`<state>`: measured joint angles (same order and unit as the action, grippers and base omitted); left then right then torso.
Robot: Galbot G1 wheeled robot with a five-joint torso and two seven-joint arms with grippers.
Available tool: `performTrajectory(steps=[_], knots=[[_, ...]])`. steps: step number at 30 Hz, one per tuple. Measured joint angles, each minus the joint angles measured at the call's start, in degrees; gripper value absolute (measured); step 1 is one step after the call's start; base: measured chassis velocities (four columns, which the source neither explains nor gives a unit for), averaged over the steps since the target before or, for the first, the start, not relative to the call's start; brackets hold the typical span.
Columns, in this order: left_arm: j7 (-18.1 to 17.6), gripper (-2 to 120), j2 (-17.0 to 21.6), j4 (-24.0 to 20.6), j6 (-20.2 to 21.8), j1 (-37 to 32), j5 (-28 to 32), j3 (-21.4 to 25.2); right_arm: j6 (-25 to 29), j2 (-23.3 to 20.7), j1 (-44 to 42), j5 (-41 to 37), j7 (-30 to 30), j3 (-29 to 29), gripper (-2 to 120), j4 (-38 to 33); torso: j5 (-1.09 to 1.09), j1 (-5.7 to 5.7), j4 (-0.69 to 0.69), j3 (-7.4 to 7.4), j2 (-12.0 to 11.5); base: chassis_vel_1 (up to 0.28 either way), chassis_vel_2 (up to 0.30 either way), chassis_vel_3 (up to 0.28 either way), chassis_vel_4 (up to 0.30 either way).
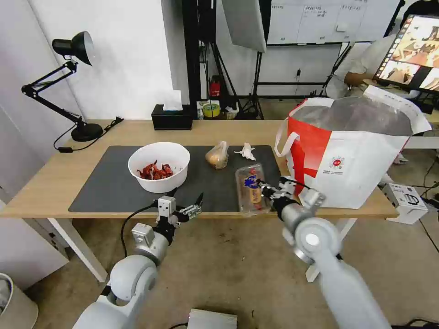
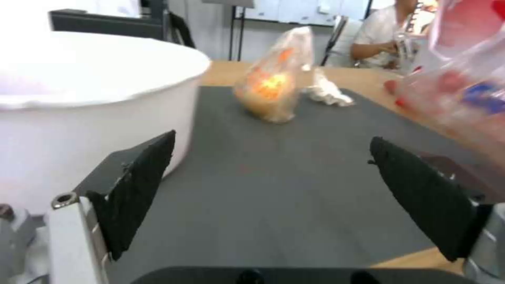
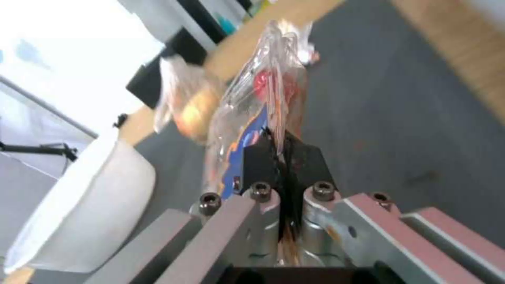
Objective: Pick up the trash from the table and place it into the takeout bag.
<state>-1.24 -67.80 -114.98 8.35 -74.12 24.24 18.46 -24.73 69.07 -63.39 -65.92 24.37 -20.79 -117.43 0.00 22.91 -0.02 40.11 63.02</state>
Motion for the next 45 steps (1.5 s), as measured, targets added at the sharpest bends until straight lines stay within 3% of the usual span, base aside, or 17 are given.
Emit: performTrajectory(steps=[5,10,21,32,37,40,45], knots=[[-0.01,100,0.51,-1.41,0.03,-3.0,0.01,4.13,0.0,-2.66,-2.01,-4.11,0.0,-3.1,0,-5.06,0.0,0.0,0.02,0.0,0.0,0.0,0.0,0.0,0.0],[0.15,100,0.72,-3.27,-0.04,-6.9,-0.11,8.68,0.09,-6.08,-2.78,-13.37,2.01,-7.26,0,-11.48,-0.01,0.0,0.02,0.0,0.0,0.0,0.0,0.0,0.0],[0.31,100,1.55,-7.52,-0.23,-11.59,0.0,13.17,1.14,-13.4,1.05,-24.3,2.91,-16.84,0,-15.07,0.0,0.0,0.02,-0.01,0.0,0.0,0.0,0.0,0.0],[1.84,100,0.64,-9.83,-1.12,-14.39,0.09,15.07,3.74,-22.68,13.24,-36.11,6.37,-25.47,0,-6.09,0.01,0.0,0.02,0.0,0.0,0.0,0.0,0.0,0.0],[1.86,100,0.45,-10.06,-1.21,-14.41,0.09,15.11,3.98,-24.93,17.7,-37.89,8.7,-25.4,0,-0.4,0.01,0.01,0.02,0.0,0.0,0.0,0.0,0.0,0.0],[1.88,100,0.22,-10.08,-1.36,-14.42,0.16,15.19,4.0,-26.82,23.01,-41.02,13.96,-23.4,0,6.03,0.02,0.01,0.02,0.0,0.0,0.0,0.0,0.0,0.0],[1.9,100,0.03,-10.15,-1.45,-14.32,0.26,15.17,3.81,-27.68,26.95,-45.07,20.11,-21.35,0,9.52,0.0,0.01,0.02,0.0,0.0,0.0,0.0,0.0,0.0]])
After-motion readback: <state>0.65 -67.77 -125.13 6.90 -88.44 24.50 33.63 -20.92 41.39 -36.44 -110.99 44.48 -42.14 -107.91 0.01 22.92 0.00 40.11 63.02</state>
